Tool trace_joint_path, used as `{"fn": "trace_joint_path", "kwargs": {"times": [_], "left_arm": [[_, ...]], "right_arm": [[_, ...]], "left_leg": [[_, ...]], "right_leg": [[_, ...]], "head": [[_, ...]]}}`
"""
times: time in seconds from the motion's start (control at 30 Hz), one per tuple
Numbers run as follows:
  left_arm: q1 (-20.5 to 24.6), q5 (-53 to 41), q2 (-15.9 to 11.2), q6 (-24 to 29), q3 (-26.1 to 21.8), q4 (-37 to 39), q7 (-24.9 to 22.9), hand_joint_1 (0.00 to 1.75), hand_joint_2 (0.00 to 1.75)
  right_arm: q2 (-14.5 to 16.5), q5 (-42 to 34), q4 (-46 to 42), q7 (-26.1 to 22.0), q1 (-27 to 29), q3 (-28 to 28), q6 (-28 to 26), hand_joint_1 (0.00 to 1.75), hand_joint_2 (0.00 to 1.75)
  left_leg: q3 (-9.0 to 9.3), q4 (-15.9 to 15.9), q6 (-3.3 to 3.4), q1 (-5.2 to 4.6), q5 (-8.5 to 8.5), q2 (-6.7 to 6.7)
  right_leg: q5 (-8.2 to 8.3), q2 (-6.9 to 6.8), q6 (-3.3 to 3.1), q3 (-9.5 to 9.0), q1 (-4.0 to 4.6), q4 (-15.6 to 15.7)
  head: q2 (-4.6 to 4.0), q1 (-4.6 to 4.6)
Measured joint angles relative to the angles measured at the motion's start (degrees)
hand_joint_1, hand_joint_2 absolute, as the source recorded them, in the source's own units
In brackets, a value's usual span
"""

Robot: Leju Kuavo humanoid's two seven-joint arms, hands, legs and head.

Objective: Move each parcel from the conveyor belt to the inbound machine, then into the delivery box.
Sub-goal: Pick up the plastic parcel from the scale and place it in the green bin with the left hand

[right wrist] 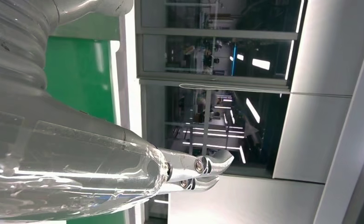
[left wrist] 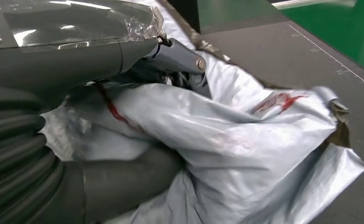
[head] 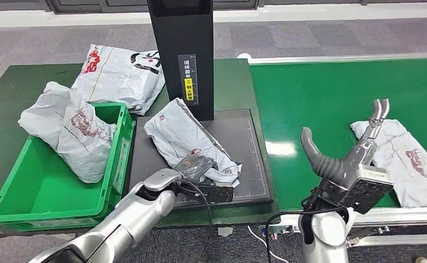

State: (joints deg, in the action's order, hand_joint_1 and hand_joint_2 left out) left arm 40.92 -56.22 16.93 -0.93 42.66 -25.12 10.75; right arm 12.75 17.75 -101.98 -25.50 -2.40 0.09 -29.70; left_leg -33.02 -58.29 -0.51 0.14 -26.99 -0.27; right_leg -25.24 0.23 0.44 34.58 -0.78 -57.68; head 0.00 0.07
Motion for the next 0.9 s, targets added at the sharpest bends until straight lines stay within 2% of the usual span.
{"fn": "trace_joint_path", "kwargs": {"times": [0.47, 0.63, 0.77, 0.9], "left_arm": [[0.1, 3.0, -0.1, 2.4, 0.0, 1.4, 0.1, 1.75, 1.75], [0.3, 8.4, -0.7, 7.7, -1.0, 0.8, 1.1, 1.75, 1.75], [0.6, 17.0, -2.9, 9.7, -5.5, -4.7, 4.0, 1.75, 1.75], [0.6, 22.4, -5.9, 7.7, -11.1, -14.7, 4.8, 1.75, 1.75]], "right_arm": [[0.1, -1.3, 1.3, -0.9, -1.1, -0.1, 0.6, 0.00, 1.75], [0.9, -0.6, 1.2, -0.6, -1.1, -1.2, 1.2, 0.00, 1.75], [2.6, 1.2, 0.7, 0.3, -0.9, -3.2, 2.6, 0.00, 1.75], [3.7, 2.2, -0.5, 0.7, -0.5, -5.5, 3.6, 0.00, 1.75]], "left_leg": [[-0.01, 0.0, 0.00, 0.00, 0.00, 0.00], [-0.01, 0.0, -0.03, 0.00, 0.03, -0.01], [-0.01, 0.0, -0.05, 0.02, 0.05, 0.00], [-0.02, 0.0, -0.06, 0.05, 0.05, -0.01]], "right_leg": [[0.00, 0.00, 0.00, 0.00, 0.00, 0.0], [0.01, 0.00, 0.00, 0.01, 0.00, 0.0], [0.01, 0.01, -0.02, 0.03, 0.02, 0.0], [0.01, 0.00, -0.02, 0.04, 0.05, 0.0]], "head": [[0.00, 0.00], [0.00, 0.00], [0.00, 0.00], [0.00, -0.02]]}}
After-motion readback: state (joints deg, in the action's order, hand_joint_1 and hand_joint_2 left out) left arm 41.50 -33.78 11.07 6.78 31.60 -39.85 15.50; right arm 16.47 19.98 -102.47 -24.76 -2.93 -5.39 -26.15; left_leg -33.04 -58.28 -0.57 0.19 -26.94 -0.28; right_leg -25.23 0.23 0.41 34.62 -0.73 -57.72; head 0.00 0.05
